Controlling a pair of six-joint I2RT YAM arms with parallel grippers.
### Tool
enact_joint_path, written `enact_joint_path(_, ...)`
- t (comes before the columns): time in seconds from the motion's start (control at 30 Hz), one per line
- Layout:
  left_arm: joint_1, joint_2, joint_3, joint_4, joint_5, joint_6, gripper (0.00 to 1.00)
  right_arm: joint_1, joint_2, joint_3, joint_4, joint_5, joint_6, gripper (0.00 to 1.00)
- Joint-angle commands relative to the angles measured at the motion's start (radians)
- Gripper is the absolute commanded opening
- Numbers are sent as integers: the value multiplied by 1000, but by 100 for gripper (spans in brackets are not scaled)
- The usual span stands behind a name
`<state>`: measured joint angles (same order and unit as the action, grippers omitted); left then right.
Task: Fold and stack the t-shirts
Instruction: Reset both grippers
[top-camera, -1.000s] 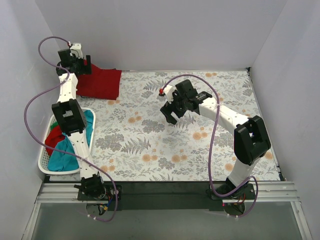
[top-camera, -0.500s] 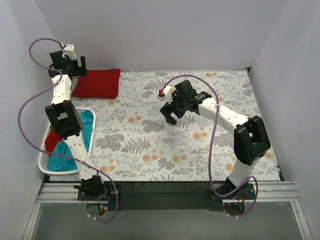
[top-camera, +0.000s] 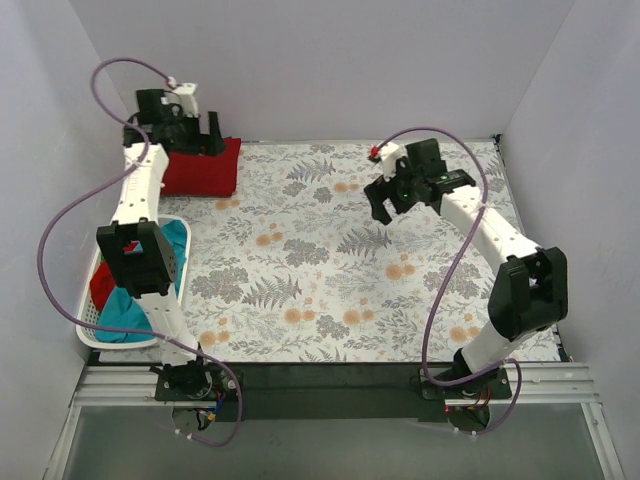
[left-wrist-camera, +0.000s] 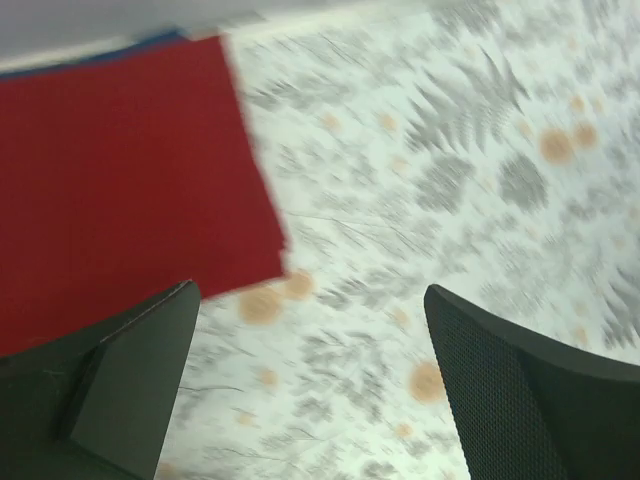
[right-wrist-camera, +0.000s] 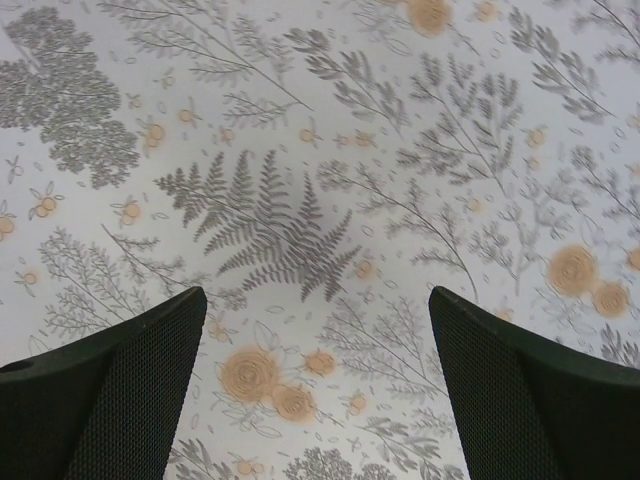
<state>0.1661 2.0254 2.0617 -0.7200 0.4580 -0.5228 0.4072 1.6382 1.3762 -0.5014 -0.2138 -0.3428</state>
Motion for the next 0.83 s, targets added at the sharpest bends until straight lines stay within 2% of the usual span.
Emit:
enact_joint_path(0.0, -192, -134, -182, -98, -73, 52, 95, -127, -80, -9, -70, -41, 11, 98)
enact_joint_path(0.07, -255, -212, -282, -56, -45, 35, 95, -183, -97, -14, -92, -70, 11, 98)
enact_joint_path(0.1, -281, -240, -389, -39, -44, 30, 95, -239, -115, -28, -106, -78, 11, 98)
enact_joint_path(0.17, -365, -293, -484, 14, -76, 17, 96, -303, -142, -48, -120, -122, 10, 98)
enact_joint_path(0.3, -445, -340, -632, 45, -101, -72, 96, -441, -195, -121, -161, -170, -8, 98)
enact_joint_path(0.47, -456, -395, -790, 60, -101, -200, 97, -458, -311, -288, -181, -217, -19, 98)
enact_joint_path(0.67, -456, -537, -916, 74, -153, -223, 97, -458, -474, -462, -178, -226, -21, 98)
enact_joint_path(0.8, -456, -660, -983, 93, -165, -229, 97, -461, -552, -494, -184, -219, -21, 98)
